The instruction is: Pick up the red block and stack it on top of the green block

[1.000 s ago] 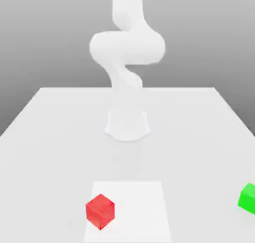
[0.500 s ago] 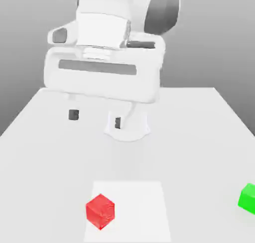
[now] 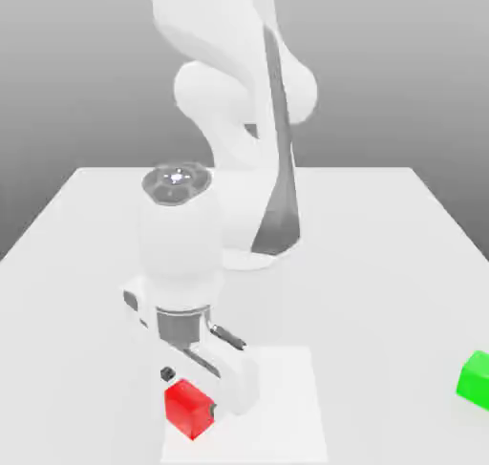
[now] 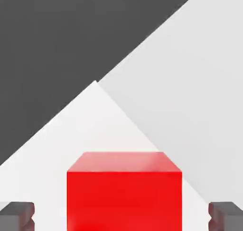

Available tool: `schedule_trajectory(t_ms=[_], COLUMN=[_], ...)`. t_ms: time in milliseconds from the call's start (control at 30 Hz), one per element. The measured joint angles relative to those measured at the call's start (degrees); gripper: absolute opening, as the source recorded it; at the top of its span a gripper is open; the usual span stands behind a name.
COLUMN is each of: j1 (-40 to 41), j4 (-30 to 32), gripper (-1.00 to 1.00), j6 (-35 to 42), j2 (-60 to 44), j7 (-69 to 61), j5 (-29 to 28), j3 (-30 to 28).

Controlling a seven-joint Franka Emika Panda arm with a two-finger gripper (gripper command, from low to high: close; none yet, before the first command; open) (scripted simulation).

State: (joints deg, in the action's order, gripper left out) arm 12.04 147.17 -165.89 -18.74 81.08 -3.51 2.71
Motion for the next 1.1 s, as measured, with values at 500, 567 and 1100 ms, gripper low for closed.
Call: schedule_trajectory(t_ms=[500, 567, 1100], j1=[-3.7, -6.3, -25.6], j4=[-0.8, -2.1, -11.5], gripper=[-1.0, -1.0, 1.0], j6=[11.4, 12.6, 12.8], j2=[10.3, 10.0, -1.7], j7=[-7.2, -10.3, -22.2], j5=[0.3, -0.8, -15.6], j3=[6.9, 10.1, 22.4])
